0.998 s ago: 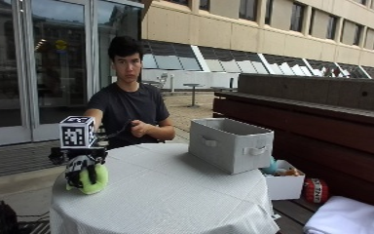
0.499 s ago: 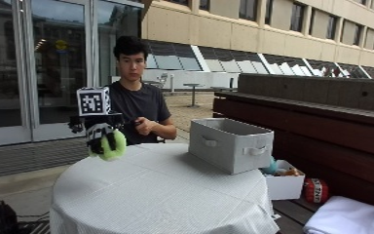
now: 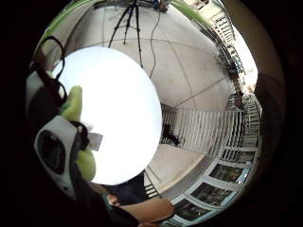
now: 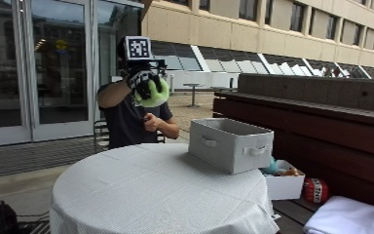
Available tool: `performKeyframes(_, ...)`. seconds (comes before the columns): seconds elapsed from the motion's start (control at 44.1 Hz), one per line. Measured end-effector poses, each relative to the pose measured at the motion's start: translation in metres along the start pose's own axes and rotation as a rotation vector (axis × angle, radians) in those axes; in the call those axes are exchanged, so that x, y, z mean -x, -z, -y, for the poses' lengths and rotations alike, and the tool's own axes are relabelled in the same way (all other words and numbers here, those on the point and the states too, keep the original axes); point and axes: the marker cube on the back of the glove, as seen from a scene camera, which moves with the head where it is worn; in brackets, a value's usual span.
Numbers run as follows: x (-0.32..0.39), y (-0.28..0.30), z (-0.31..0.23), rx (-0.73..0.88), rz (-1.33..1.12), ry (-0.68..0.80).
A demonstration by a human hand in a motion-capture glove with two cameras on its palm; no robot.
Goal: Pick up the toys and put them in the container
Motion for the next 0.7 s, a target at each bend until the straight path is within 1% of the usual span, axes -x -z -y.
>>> performKeyframes(0.068, 0.024, 0.013, -0.003, -0.012, 0.01, 0.028)
performKeyframes(0.136, 0.052, 0.026, -0.011, 0.009, 0.025, 0.052)
performKeyframes(0.227, 0.091, 0.043, -0.02, 0.086, 0.03, -0.029)
performKeyframes(0.249, 0.098, 0.044, -0.019, 0.065, 0.03, -0.006)
performKeyframes(0.295, 0.112, 0.044, -0.015, -0.004, 0.032, 0.09)
performKeyframes(0.34, 0.127, 0.046, -0.016, -0.034, 0.032, 0.151)
performKeyframes(0.703, 0.275, 0.057, -0.065, -0.037, 0.048, 0.319)
